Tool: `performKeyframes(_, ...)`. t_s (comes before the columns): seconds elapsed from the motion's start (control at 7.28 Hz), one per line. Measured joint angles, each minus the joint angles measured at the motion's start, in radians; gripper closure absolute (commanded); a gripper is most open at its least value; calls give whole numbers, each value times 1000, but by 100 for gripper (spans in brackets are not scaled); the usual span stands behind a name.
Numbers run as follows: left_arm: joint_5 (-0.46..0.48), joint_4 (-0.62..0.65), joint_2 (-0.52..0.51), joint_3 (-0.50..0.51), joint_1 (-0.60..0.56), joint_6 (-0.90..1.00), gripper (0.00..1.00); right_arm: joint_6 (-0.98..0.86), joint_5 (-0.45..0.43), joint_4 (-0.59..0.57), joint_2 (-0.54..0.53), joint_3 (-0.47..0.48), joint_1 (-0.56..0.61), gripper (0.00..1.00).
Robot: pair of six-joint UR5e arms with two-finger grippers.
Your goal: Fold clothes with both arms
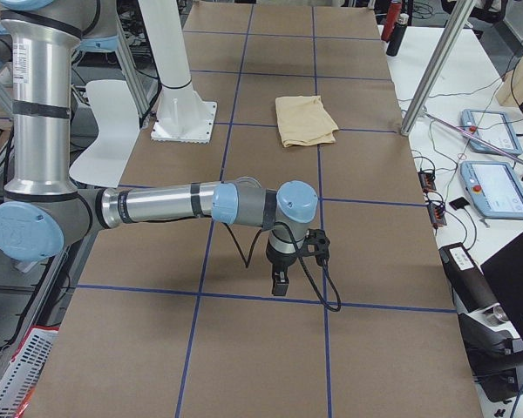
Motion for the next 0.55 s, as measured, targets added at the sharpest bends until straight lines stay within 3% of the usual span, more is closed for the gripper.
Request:
performKeyframes(0.27, -5, 2, 3, -15, 16, -53, 1, 6, -3, -1, 3, -29, -1, 0)
performKeyframes(0.55, -11, 4, 16, -92, 26, -175, 1, 9, -2, -1, 6, -45, -1, 0)
